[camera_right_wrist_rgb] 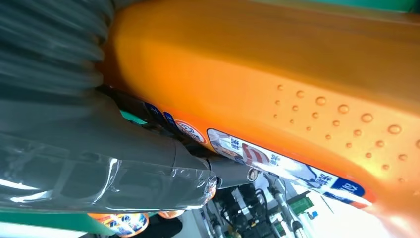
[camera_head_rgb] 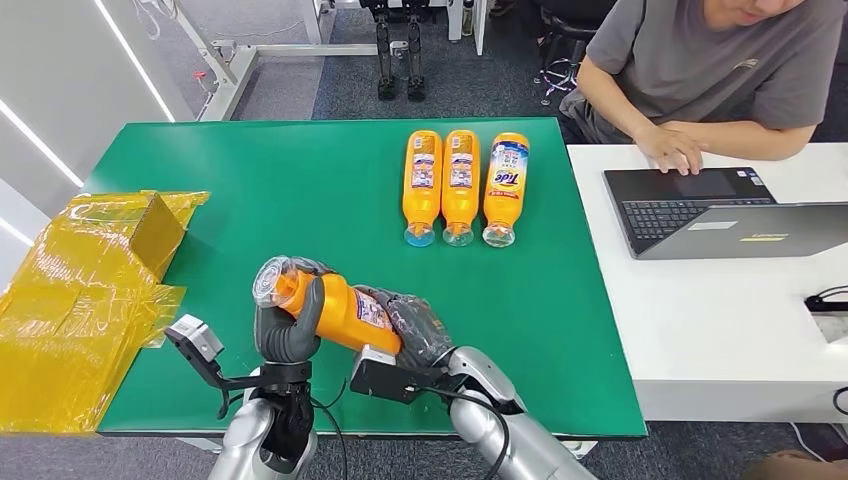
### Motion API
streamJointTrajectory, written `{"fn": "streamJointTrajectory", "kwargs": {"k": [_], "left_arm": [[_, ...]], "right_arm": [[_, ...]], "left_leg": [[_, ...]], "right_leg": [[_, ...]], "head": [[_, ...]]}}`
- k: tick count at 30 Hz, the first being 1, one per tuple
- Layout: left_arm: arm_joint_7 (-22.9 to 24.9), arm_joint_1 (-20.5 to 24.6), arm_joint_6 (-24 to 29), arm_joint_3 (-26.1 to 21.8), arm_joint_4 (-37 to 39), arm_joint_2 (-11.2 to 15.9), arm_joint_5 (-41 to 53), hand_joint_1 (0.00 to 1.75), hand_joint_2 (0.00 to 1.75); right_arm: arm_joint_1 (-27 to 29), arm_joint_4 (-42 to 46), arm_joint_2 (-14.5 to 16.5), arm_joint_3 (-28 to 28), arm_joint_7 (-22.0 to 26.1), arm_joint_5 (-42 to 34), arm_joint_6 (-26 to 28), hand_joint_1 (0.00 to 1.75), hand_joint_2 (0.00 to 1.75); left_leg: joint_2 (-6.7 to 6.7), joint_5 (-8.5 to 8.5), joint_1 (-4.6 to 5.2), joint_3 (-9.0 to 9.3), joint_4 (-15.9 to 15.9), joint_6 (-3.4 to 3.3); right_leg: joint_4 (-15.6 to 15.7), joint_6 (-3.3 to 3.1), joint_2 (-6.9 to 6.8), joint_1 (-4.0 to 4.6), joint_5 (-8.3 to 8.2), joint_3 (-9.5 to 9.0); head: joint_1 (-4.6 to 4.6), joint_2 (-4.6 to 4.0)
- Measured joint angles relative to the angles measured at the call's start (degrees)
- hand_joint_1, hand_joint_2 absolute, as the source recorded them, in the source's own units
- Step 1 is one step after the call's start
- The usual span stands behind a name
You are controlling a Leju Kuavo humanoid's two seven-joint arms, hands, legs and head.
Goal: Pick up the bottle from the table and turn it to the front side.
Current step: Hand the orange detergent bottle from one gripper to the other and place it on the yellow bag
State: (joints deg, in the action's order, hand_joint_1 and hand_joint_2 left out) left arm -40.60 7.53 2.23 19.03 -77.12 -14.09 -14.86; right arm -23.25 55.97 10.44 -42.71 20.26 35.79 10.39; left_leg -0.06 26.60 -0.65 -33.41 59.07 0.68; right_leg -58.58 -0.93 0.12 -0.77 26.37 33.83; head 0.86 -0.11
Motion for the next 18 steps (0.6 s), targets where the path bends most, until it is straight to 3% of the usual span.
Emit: {"fn": "streamJointTrajectory", "kwargs": {"k": [7, 8, 11, 12, 18], "left_arm": [[0.0, 0.1, -1.1, 0.0, -0.1, -0.3, 0.3, 1.75, 1.75], [0.0, 0.1, -1.3, 0.0, -0.1, -0.3, 0.4, 1.75, 1.75], [0.0, 0.2, -1.8, 0.0, -0.1, -0.4, 0.5, 1.75, 1.75], [0.0, 0.4, -1.9, 0.0, -0.1, -0.4, 0.6, 1.75, 1.75], [0.3, 1.0, -1.9, 0.1, -0.1, -0.9, 0.8, 1.75, 1.75]], "right_arm": [[1.6, 1.9, 0.0, 0.3, -1.4, 4.8, 4.5, 1.75, 1.75], [1.8, 2.1, 0.0, 0.4, -1.5, 5.2, 4.8, 1.64, 1.75], [2.7, 3.1, 0.0, 0.8, -1.6, 6.6, 6.3, 0.34, 1.75], [3.0, 3.5, 0.0, 1.0, -1.3, 6.9, 7.0, 0.02, 1.75], [4.6, 6.7, 0.4, 1.1, 3.1, 3.6, 9.7, 0.00, 1.75]], "left_leg": [[0.00, 0.00, 0.00, 0.00, 0.0, 0.00], [0.00, 0.00, 0.00, 0.00, 0.0, 0.00], [0.00, 0.00, 0.00, -0.01, 0.0, 0.00], [0.00, 0.00, 0.00, -0.01, 0.0, 0.00], [0.02, 0.00, 0.00, -0.01, 0.0, 0.00]], "right_leg": [[0.0, 0.00, 0.00, 0.00, 0.00, 0.00], [0.0, 0.00, 0.00, 0.00, 0.00, 0.00], [0.0, 0.00, 0.00, 0.00, 0.00, 0.00], [0.0, 0.00, -0.01, 0.00, 0.00, 0.00], [0.0, 0.00, 0.02, 0.00, 0.00, 0.01]], "head": [[-0.01, 0.00], [0.00, 0.00], [0.01, 0.00], [0.00, 0.00], [-0.01, 0.00]]}}
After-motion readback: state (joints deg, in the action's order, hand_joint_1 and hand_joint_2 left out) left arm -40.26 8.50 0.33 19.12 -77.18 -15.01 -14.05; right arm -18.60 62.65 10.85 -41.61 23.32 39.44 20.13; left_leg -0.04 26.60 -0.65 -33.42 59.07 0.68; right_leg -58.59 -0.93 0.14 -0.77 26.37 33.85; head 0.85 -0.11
